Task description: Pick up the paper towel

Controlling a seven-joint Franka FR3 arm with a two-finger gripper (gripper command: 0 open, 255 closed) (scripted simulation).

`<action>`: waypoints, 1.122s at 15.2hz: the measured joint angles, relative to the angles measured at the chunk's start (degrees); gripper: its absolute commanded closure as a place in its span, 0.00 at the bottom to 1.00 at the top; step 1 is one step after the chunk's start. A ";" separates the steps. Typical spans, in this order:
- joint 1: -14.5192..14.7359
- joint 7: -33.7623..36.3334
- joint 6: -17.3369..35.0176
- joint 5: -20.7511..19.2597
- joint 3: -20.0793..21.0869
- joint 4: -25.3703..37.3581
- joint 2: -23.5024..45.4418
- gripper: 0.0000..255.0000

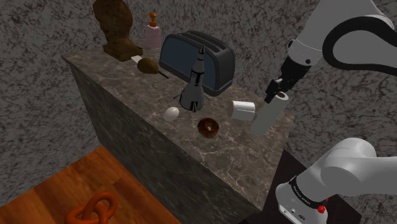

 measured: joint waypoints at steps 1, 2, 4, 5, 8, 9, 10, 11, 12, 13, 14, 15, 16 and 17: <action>0.00 0.00 0.07 0.01 0.01 -0.02 0.00 1.00; 0.01 0.01 0.11 0.03 0.02 -0.01 0.01 1.00; 0.02 0.02 0.14 0.06 0.02 0.00 0.02 1.00; 0.02 0.01 0.14 0.06 0.02 0.00 0.03 1.00; 0.01 -0.01 0.13 0.06 0.00 0.03 0.04 1.00; 0.02 0.01 0.13 0.07 0.02 -0.03 -0.03 1.00; -0.02 0.00 -0.18 0.02 0.01 0.30 0.07 1.00; -0.06 -0.07 -0.74 -0.06 -0.07 0.85 0.11 1.00; -0.08 -0.09 -1.35 -0.11 -0.11 1.47 0.14 1.00; -0.09 -0.02 -2.01 -0.11 -0.06 2.37 0.40 1.00; -0.11 0.00 -2.72 -0.13 -0.07 3.22 0.54 1.00; -0.17 -0.03 -3.33 -0.19 -0.11 4.20 0.90 1.00; -0.20 -0.08 -3.95 -0.24 -0.17 4.93 1.02 1.00; -0.27 -0.15 -4.60 -0.32 -0.25 5.86 1.31 1.00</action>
